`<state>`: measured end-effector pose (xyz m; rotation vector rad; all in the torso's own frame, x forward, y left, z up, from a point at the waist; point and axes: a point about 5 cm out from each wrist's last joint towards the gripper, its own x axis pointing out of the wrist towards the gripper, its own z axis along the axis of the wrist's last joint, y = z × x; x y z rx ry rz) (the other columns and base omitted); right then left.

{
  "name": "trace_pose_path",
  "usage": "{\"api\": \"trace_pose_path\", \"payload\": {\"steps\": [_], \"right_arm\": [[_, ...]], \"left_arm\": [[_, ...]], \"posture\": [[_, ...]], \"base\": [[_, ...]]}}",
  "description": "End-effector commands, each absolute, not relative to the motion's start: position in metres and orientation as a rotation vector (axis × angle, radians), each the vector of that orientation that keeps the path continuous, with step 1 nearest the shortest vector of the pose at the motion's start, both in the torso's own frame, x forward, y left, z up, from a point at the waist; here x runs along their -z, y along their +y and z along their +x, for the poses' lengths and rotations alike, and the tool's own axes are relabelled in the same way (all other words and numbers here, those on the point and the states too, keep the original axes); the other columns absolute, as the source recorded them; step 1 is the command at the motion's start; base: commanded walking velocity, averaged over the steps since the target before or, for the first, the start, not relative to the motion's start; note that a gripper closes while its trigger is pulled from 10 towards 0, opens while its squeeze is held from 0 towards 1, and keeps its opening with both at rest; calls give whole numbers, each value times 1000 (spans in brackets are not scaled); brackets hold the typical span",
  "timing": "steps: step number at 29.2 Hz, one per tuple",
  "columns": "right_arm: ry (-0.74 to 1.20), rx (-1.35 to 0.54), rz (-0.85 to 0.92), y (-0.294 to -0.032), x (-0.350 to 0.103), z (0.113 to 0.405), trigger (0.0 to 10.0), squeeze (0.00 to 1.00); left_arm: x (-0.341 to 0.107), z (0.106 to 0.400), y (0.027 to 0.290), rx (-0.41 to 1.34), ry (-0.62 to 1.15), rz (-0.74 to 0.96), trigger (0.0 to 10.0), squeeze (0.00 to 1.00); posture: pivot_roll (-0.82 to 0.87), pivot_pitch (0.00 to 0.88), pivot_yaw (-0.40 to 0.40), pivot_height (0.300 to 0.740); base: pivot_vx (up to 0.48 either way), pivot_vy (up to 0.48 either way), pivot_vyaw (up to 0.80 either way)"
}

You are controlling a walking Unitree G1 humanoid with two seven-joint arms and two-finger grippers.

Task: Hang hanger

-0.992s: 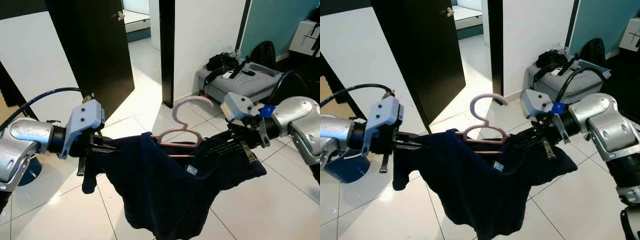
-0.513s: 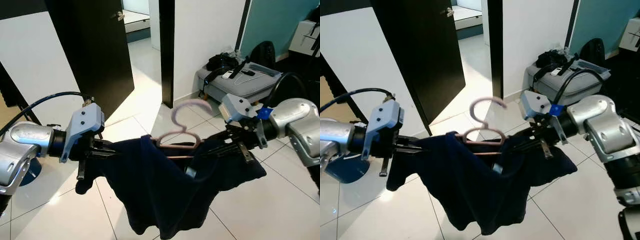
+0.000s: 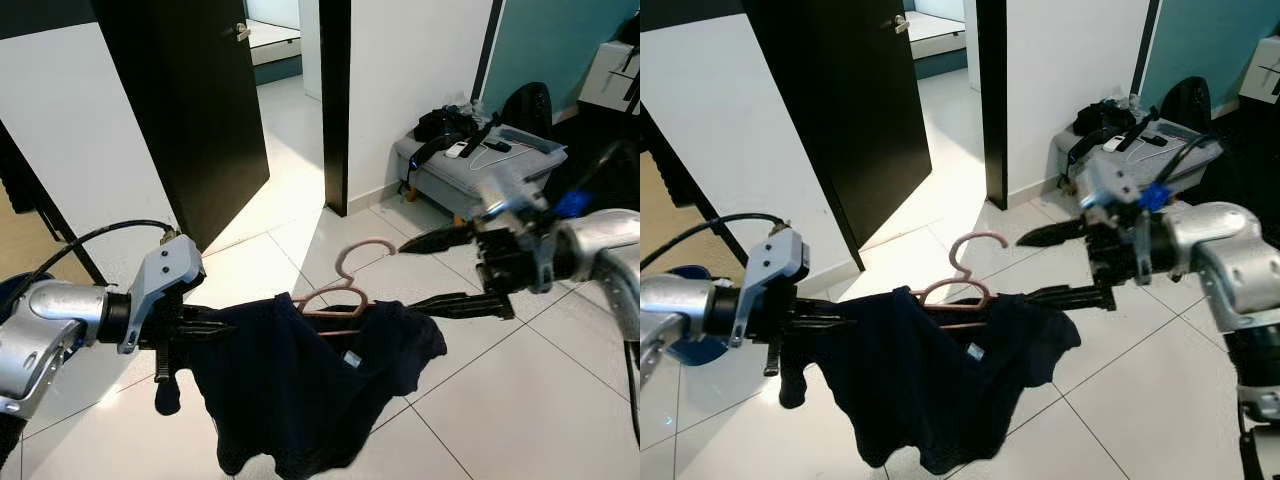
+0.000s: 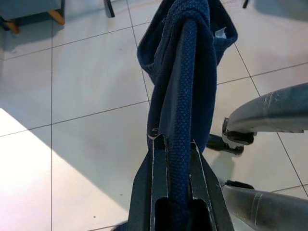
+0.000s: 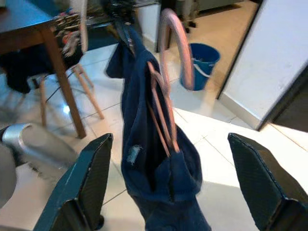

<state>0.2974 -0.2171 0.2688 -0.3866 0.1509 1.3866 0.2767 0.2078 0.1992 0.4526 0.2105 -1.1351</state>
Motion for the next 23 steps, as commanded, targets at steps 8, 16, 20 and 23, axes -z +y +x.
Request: {"api": "trace_pose_path", "payload": {"steps": [8, 16, 20, 23], "right_arm": [[100, -863, -208, -243, -228, 323, 10000, 0], [155, -265, 334, -213, -112, 294, 10000, 0], [146, -263, 313, -225, -118, 299, 10000, 0], [142, -252, 305, -225, -119, 303, 10000, 0]], "left_arm": [[-184, 291, 213, 823, 96, 310, 0, 0], [-142, 271, 187, 314, -18, -37, 10000, 0], [-142, 265, 204, 147, -45, -74, 10000, 0], [-141, 262, 205, 113, -45, -58, 10000, 0]], "posture": [[-92, 0, 45, 740], [-90, 0, 20, 736], [-96, 0, 10, 736], [-99, 0, 10, 736]], "base": [[0, 0, 0], [0, 0, -350], [0, 0, -725], [0, 0, -731]]}}
